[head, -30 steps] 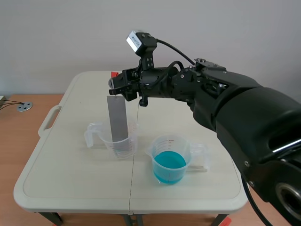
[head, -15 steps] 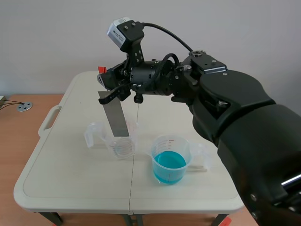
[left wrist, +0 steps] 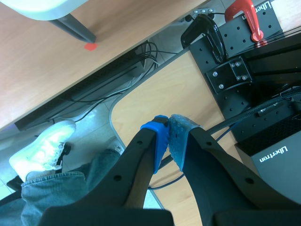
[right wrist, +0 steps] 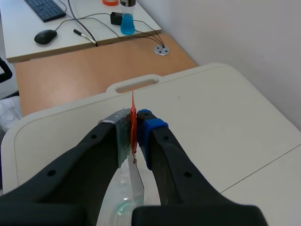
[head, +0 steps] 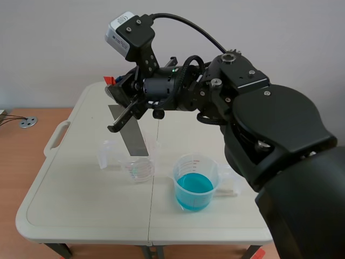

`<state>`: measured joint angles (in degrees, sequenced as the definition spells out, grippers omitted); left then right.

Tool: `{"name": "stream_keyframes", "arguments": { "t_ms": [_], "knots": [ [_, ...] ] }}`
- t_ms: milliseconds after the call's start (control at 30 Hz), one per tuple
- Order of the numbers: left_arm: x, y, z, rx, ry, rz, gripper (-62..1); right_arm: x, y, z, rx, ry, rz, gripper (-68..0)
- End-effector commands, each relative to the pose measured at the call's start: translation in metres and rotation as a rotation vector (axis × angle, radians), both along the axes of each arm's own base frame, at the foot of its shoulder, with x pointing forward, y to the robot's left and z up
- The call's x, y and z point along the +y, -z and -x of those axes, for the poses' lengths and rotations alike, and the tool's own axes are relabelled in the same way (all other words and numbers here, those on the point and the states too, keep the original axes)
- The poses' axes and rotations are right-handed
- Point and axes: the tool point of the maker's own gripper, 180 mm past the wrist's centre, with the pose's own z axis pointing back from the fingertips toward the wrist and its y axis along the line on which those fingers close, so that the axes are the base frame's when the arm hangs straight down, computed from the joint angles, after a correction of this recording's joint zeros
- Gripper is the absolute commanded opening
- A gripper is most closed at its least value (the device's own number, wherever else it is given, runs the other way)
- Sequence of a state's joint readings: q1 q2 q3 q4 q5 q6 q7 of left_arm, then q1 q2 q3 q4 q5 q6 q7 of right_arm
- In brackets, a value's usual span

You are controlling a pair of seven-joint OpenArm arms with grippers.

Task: Hold the metal plate by the orange handle, dip it into the blue solution, take it out and point at it, then put the plate back in the beaker on the left.
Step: 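Lift the metal plate out of the left beaker, then move the plate over the blue solution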

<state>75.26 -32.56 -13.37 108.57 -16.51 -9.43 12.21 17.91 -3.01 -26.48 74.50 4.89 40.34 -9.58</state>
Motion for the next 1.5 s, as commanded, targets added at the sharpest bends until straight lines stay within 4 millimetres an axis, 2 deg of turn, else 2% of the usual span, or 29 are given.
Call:
{"name": "stream_keyframes", "arguments": {
  "t_ms": [0,167,567,1100,1467],
  "knots": [
    [-0.004,-0.003,-0.002,-0.008,0.001,0.015,-59.2,0.001,-0.018,-0.002,-0.038,-0.002,-0.033,-66.0],
    [-0.004,-0.003,-0.002,-0.007,0.002,0.017,-59.2,0.001,-0.033,0.004,-0.08,-0.001,-0.039,-66.0],
    [-0.005,-0.003,-0.002,-0.012,0.002,0.021,-59.2,-0.008,-0.072,0.004,-0.171,0.03,-0.034,-66.0],
    [-0.005,-0.003,-0.002,-0.012,0.003,0.022,-59.2,-0.009,-0.099,0.016,-0.164,0.022,-0.066,-66.0],
    [-0.006,-0.005,-0.014,-0.047,0.008,0.027,-59.3,-0.031,-0.116,0.029,-0.159,0.066,-0.144,-66.1]
  ]
}}
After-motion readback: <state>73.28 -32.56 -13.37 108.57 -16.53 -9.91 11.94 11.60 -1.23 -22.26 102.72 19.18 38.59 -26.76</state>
